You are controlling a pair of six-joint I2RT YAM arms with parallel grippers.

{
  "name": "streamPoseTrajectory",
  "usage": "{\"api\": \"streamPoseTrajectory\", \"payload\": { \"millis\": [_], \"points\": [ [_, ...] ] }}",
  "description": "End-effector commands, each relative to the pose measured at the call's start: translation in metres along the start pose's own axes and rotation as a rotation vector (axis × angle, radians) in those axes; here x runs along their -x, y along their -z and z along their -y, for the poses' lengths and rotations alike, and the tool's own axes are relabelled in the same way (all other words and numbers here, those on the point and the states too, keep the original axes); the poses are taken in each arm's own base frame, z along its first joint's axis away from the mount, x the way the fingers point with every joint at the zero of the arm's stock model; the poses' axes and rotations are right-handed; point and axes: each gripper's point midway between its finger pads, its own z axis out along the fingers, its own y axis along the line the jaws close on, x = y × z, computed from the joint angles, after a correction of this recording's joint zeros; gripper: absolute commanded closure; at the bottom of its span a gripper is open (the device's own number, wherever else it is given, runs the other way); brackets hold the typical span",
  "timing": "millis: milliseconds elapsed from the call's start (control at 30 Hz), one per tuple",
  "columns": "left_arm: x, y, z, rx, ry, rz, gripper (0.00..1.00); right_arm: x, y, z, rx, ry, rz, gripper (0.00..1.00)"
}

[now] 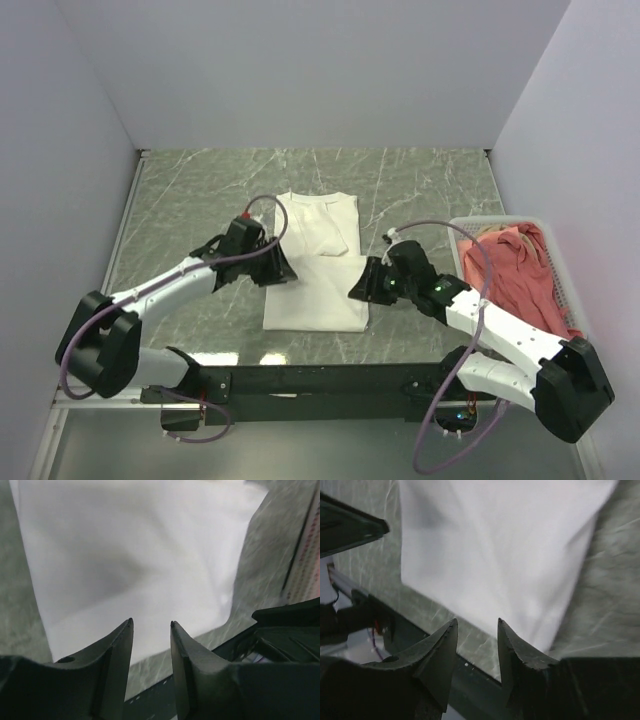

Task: Fold and stack the t-shirts
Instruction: Fold the tshirt

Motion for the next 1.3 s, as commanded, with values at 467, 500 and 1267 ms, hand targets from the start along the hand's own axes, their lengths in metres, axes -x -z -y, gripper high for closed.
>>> {"api": "streamPoseTrajectory", "payload": {
  "millis": [467, 500, 1267],
  "points": [
    [-0.083, 0.005, -0.060, 0.055, 0.163, -0.026, 0.66, -0.070, -0.037, 0.031, -0.042, -0.077, -0.122, 0.57],
    [-0.083, 0.006, -0.065, 0.073, 0.167, -0.012, 0.67, -0.068, -0.035, 0.033, -0.045, -0.085, -0.105, 0.57],
    [-0.057, 0.061, -0.092, 0.346, 0.224, 0.145, 0.27, -0.058, 0.011, 0.060, -0.145, -0.105, -0.026, 0.52]
  ]
}}
